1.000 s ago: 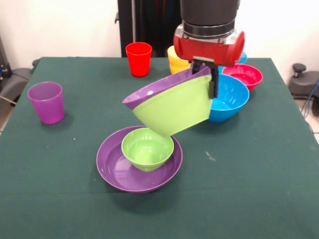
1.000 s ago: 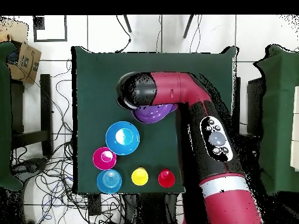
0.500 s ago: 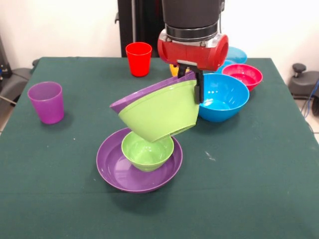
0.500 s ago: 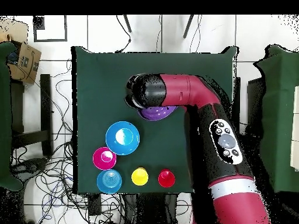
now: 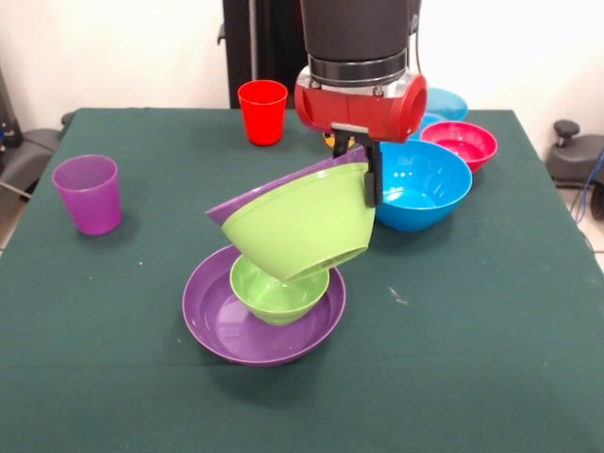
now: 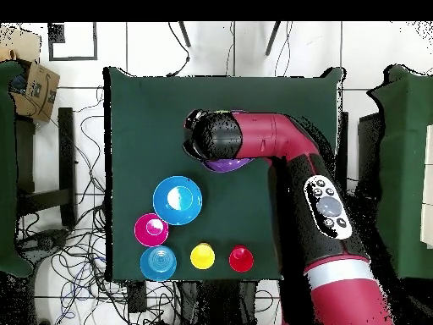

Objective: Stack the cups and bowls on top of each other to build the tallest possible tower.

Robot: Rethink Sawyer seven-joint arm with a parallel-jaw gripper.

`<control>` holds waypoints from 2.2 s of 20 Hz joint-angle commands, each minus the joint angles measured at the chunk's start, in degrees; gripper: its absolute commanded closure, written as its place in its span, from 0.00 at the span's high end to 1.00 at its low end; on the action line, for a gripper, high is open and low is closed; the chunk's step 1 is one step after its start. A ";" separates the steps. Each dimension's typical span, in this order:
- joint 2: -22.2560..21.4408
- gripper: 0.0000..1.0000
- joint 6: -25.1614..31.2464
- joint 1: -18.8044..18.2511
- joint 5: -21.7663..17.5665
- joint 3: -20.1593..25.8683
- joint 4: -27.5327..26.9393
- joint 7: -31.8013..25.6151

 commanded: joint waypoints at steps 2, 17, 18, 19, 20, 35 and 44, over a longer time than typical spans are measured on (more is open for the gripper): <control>1.62 0.00 -1.60 1.35 -3.05 0.90 2.26 -3.78; 1.86 1.00 2.13 1.12 -2.73 0.79 1.14 -5.14; 1.79 1.00 2.45 1.06 -2.54 0.98 1.25 -5.30; 1.77 1.00 2.65 0.99 -2.42 1.12 1.23 -5.45; 1.79 1.00 2.94 0.98 -2.32 1.21 1.16 -5.57; 2.05 1.00 2.50 0.74 -2.27 1.41 1.36 -5.59; 1.75 1.00 3.10 1.32 -2.20 1.08 1.03 -5.08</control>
